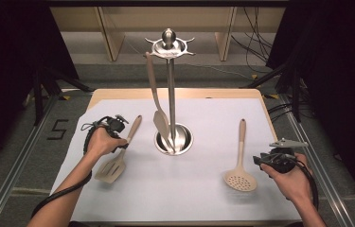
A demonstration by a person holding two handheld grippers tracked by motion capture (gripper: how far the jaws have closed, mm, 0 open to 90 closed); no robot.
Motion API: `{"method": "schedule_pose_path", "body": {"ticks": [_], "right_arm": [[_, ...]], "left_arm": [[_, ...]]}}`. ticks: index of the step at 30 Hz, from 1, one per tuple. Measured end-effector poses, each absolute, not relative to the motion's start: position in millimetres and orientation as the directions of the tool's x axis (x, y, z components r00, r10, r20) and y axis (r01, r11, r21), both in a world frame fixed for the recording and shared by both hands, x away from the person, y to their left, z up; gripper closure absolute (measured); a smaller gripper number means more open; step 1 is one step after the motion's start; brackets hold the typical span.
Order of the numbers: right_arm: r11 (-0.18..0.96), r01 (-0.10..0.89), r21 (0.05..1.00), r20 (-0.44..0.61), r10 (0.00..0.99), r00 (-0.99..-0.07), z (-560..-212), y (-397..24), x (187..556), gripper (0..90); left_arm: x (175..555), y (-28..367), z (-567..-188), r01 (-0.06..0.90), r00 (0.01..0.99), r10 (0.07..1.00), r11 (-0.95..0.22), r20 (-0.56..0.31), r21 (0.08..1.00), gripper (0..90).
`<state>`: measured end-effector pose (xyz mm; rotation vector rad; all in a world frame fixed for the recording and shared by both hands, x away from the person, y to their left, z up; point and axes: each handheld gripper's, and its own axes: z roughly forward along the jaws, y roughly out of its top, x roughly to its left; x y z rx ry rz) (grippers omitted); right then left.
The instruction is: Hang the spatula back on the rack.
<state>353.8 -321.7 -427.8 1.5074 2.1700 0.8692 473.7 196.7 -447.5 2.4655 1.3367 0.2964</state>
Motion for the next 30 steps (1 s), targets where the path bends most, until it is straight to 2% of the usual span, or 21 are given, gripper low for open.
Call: {"method": "schedule_pose_path", "body": {"ticks": [4,11,17,18,20,25,26,30], "right_arm": [[0.239,0.713,0.66,0.058,0.929,-0.365,-427.9,-321.7,353.5,63.5],[0.24,0.712,0.66,0.058,0.929,-0.367,-428.7,-321.7,354.0,63.5],[0.246,0.708,0.662,0.056,0.926,-0.374,-428.8,-322.6,354.4,63.5],[0.262,0.692,0.673,0.041,0.921,-0.388,-429.4,-323.9,355.5,63.5],[0.258,0.696,0.67,0.045,0.922,-0.385,-429.2,-323.6,355.1,63.6],[0.258,0.698,0.668,0.044,0.923,-0.383,-429.6,-323.3,355.1,63.5],[0.249,0.708,0.661,0.053,0.926,-0.375,-429.2,-322.7,354.5,63.5],[0.247,0.709,0.661,0.054,0.926,-0.373,-429.1,-322.5,354.5,63.5]], "left_arm": [[476.0,195.3,-453.7,0.795,0.521,0.853,-0.493,0.018,0.353,61.8],[480.8,196.3,-457.8,0.792,0.551,0.834,-0.533,0.029,0.296,61.8],[479.6,192.1,-461.4,0.802,0.533,0.846,-0.511,0.017,0.308,62.3],[474.7,187.4,-463.8,0.846,0.462,0.887,-0.432,-0.023,0.311,62.6],[476.6,189.1,-463.3,0.83,0.497,0.868,-0.475,0.0,0.292,63.3],[478.0,190.6,-461.7,0.831,0.513,0.858,-0.496,-0.004,0.252,64.2],[476.5,187.2,-464.9,0.844,0.472,0.882,-0.446,-0.017,0.296,64.7],[478.0,186.6,-463.9,0.846,0.48,0.877,-0.455,-0.025,0.278,67.0]]}}
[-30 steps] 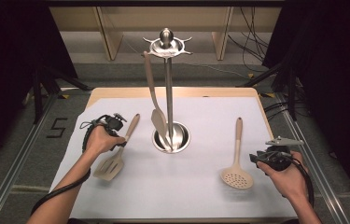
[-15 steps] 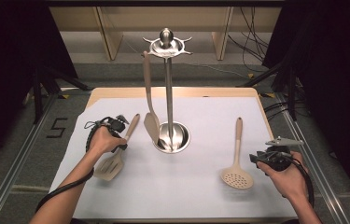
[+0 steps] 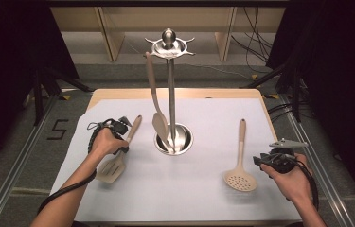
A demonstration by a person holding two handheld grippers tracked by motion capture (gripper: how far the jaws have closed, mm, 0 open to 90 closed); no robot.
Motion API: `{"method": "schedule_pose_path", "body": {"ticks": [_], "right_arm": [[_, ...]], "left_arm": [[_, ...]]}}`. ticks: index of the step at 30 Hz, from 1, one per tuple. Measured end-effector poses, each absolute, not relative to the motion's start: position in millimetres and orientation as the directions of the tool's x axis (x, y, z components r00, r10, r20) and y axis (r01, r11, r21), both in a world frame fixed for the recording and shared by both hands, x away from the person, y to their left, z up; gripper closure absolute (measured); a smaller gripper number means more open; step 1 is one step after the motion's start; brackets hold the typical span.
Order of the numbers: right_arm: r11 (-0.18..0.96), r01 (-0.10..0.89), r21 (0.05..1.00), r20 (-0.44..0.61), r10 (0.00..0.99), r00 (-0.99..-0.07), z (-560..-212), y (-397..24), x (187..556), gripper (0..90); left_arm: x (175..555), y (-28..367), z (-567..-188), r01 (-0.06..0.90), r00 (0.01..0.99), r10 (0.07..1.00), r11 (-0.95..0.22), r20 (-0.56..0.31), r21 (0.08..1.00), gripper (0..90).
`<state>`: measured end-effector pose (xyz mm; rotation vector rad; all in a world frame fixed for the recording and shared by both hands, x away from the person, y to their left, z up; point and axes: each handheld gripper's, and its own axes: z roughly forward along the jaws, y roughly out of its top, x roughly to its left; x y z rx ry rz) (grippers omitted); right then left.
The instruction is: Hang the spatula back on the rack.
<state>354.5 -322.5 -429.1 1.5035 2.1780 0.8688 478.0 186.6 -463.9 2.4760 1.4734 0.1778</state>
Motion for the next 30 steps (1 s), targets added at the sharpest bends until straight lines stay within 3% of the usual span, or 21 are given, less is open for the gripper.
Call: {"method": "schedule_pose_path", "body": {"ticks": [11,18,30], "right_arm": [[0.233,0.72,0.653,0.065,0.93,-0.361,-428.6,-322.9,352.7,63.5],[0.233,0.72,0.654,0.065,0.931,-0.36,-428.6,-323.0,352.4,63.6],[0.236,0.716,0.657,0.062,0.93,-0.363,-429.2,-323.5,352.9,63.5]], "left_arm": [[485.7,190.2,-460.1,0.841,0.515,0.856,-0.497,-0.036,0.213,70.8],[486.2,187.6,-461.4,0.833,0.527,0.849,-0.509,-0.034,0.216,77.4],[480.4,186.4,-460.5,0.847,0.501,0.865,-0.481,-0.036,0.226,77.9]]}}
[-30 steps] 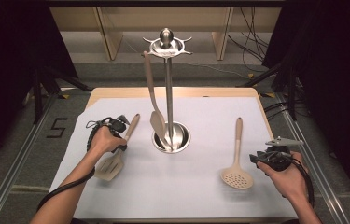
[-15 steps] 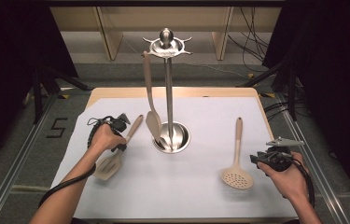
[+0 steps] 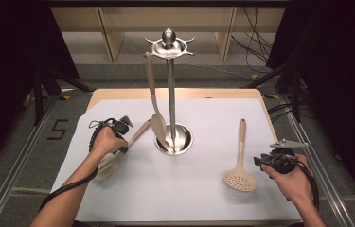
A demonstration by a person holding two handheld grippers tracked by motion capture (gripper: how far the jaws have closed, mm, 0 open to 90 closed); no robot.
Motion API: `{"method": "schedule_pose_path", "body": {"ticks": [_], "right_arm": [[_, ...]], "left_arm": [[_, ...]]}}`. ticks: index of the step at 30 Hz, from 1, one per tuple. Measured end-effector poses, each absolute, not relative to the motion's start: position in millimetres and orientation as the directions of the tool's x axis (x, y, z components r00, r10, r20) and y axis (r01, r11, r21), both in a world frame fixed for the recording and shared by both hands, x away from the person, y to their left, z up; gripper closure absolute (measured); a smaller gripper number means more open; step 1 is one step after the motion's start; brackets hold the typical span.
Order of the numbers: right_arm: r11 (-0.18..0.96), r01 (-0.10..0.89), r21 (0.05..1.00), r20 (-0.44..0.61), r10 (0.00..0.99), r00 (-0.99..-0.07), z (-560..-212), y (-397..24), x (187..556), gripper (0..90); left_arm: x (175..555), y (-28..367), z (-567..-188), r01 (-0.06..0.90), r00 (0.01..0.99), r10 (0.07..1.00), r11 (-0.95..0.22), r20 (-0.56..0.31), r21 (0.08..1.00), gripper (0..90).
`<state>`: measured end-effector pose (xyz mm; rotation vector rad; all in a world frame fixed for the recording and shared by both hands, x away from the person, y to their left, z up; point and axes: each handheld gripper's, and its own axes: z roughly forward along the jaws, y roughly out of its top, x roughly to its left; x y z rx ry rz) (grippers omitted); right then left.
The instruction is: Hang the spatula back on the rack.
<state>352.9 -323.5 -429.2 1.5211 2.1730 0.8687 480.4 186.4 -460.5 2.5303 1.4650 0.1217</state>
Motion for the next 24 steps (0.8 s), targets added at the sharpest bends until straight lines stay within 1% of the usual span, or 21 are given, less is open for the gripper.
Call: {"method": "schedule_pose_path", "body": {"ticks": [2,3,4,7,9,11,14,16,17,19,20,21,22,23,24], "right_arm": [[0.235,0.716,0.657,0.062,0.93,-0.362,-429.2,-323.4,353.0,63.5],[0.235,0.717,0.657,0.062,0.93,-0.362,-429.2,-323.4,353.1,63.6],[0.235,0.716,0.657,0.063,0.93,-0.363,-429.2,-323.3,353.1,63.6],[0.23,0.719,0.656,0.067,0.931,-0.358,-428.8,-322.7,352.8,63.6],[0.234,0.712,0.662,0.057,0.931,-0.359,-428.4,-323.5,352.8,63.7],[0.227,0.718,0.658,0.069,0.931,-0.357,-428.3,-323.3,352.6,63.7],[0.226,0.716,0.66,0.068,0.932,-0.356,-428.1,-322.9,352.5,63.7],[0.239,0.701,0.671,0.054,0.929,-0.367,-428.6,-323.7,353.5,63.7],[0.233,0.701,0.674,0.064,0.927,-0.371,-429.1,-323.3,353.6,63.7],[0.231,0.701,0.675,0.059,0.93,-0.363,-428.9,-322.8,353.2,63.7],[0.233,0.7,0.675,0.065,0.926,-0.371,-429.1,-323.2,353.7,63.7],[0.234,0.704,0.67,0.054,0.931,-0.36,-427.9,-322.7,352.7,63.7],[0.256,0.684,0.683,0.036,0.924,-0.382,-428.8,-324.1,354.4,63.7],[0.255,0.685,0.682,0.038,0.924,-0.381,-428.8,-323.7,354.4,63.7],[0.255,0.685,0.683,0.037,0.924,-0.381,-428.7,-323.6,354.3,63.7]], "left_arm": [[478.2,187.5,-462.4,0.846,0.49,0.871,-0.466,-0.033,0.259,77.9],[477.8,188.7,-460.6,0.85,0.49,0.871,-0.467,-0.041,0.245,77.9],[475.7,189.1,-462.6,0.848,0.478,0.878,-0.451,-0.033,0.277,77.9],[472.6,192.8,-461.5,0.854,0.459,0.887,-0.429,-0.039,0.296,77.9],[475.0,199.9,-457.6,0.822,0.512,0.859,-0.486,-0.01,0.298,78.0],[472.3,201.9,-456.9,0.82,0.492,0.871,-0.46,-0.009,0.339,78.0],[469.0,209.1,-448.9,0.811,0.498,0.867,-0.458,-0.019,0.364,78.0],[463.4,212.4,-442.3,0.817,0.466,0.885,-0.422,-0.02,0.394,78.0],[462.2,213.3,-440.0,0.817,0.461,0.887,-0.411,-0.031,0.405,77.9],[458.9,216.8,-435.4,0.796,0.47,0.881,-0.4,-0.049,0.455,77.9],[456.8,217.6,-433.0,0.793,0.465,0.884,-0.386,-0.058,0.472,78.0],[454.7,218.4,-430.2,0.788,0.462,0.885,-0.379,-0.059,0.486,77.9],[452.9,218.6,-428.5,0.783,0.457,0.887,-0.368,-0.061,0.502,77.9],[450.9,220.2,-425.6,0.767,0.458,0.887,-0.363,-0.056,0.528,77.9],[448.5,220.4,-423.2,0.756,0.457,0.887,-0.345,-0.07,0.556,77.9]]}}
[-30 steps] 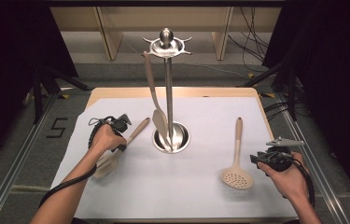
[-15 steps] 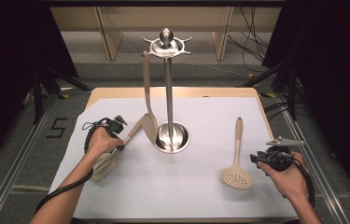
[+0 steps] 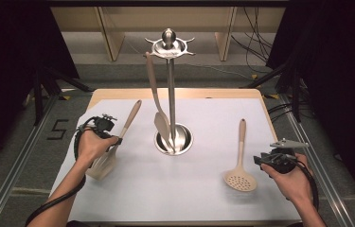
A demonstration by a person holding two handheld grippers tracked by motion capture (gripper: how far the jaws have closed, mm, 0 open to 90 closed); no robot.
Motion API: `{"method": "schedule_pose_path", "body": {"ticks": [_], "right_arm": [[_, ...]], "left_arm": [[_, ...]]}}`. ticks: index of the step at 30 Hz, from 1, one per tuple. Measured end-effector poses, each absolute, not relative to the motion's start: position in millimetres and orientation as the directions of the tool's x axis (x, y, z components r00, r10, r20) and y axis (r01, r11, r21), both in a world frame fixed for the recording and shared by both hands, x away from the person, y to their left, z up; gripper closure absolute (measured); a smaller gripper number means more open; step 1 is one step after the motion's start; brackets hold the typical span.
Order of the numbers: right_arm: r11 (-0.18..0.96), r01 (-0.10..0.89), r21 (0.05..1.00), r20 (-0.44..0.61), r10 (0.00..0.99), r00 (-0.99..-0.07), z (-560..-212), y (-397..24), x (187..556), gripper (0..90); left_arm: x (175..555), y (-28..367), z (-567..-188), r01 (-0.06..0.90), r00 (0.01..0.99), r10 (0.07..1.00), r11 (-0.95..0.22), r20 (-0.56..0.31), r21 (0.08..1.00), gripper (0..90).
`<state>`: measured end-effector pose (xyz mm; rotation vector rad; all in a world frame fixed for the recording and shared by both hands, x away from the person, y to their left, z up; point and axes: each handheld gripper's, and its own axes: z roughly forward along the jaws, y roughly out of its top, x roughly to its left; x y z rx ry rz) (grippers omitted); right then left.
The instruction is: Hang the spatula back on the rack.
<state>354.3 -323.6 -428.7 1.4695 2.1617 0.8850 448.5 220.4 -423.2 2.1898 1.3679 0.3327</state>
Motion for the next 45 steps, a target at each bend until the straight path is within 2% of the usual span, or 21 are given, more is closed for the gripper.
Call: {"method": "schedule_pose_path", "body": {"ticks": [6,9,11,13,16,17,19,20,21,32,33,35,37,45], "right_arm": [[0.252,0.685,0.684,0.039,0.925,-0.378,-428.5,-323.3,354.2,63.7],[0.245,0.692,0.679,0.041,0.928,-0.369,-427.6,-322.4,353.1,63.8],[0.26,0.677,0.689,0.028,0.923,-0.383,-428.0,-323.1,354.1,63.7],[0.256,0.68,0.687,0.033,0.924,-0.381,-428.1,-323.0,354.0,63.8],[0.256,0.677,0.69,0.032,0.924,-0.381,-427.9,-322.9,353.9,63.8],[0.221,0.702,0.677,0.059,0.935,-0.351,-426.7,-320.0,351.4,63.8],[0.227,0.698,0.679,0.057,0.932,-0.358,-426.7,-320.0,351.7,63.8],[0.264,0.668,0.696,0.024,0.921,-0.388,-427.4,-322.5,353.9,63.8],[0.25,0.684,0.685,0.028,0.929,-0.369,-426.1,-321.3,352.3,63.9],[0.224,0.683,0.696,0.06,0.929,-0.366,-426.0,-317.6,352.0,63.8],[0.259,0.659,0.706,0.03,0.919,-0.394,-426.1,-320.0,353.5,63.8],[0.261,0.659,0.705,0.028,0.919,-0.394,-425.4,-319.3,353.1,63.8],[0.218,0.683,0.697,0.068,0.928,-0.365,-424.7,-315.2,351.2,63.8],[0.258,0.638,0.725,0.033,0.914,-0.405,-419.5,-311.2,351.8,63.8]], "left_arm": [[435.9,223.4,-410.6,0.697,0.433,0.896,-0.265,-0.096,0.667,77.9],[430.5,227.8,-403.5,0.669,0.452,0.887,-0.264,-0.098,0.695,77.9],[427.0,226.7,-402.4,0.634,0.437,0.893,-0.217,-0.113,0.742,77.9],[423.1,228.5,-399.8,0.618,0.452,0.884,-0.211,-0.121,0.758,77.9],[416.9,226.4,-398.5,0.577,0.431,0.889,-0.139,-0.155,0.805,77.9],[414.9,226.9,-397.7,0.568,0.432,0.889,-0.137,-0.153,0.812,77.9],[411.9,225.5,-396.9,0.542,0.425,0.891,-0.11,-0.158,0.833,77.9],[409.9,225.2,-396.5,0.526,0.426,0.891,-0.101,-0.158,0.845,77.9],[407.4,224.5,-396.3,0.509,0.424,0.892,-0.092,-0.157,0.856,77.9],[391.2,216.2,-394.1,0.385,0.441,0.883,-0.027,-0.159,0.922,77.9],[388.8,214.9,-392.4,0.372,0.444,0.884,-0.032,-0.148,0.928,77.8],[386.0,213.1,-390.7,0.356,0.449,0.883,-0.033,-0.14,0.934,77.9],[383.2,210.8,-388.9,0.335,0.459,0.878,-0.031,-0.135,0.942,77.9],[369.6,199.9,-379.9,0.274,0.492,0.864,-0.037,-0.107,0.961,77.9]]}}
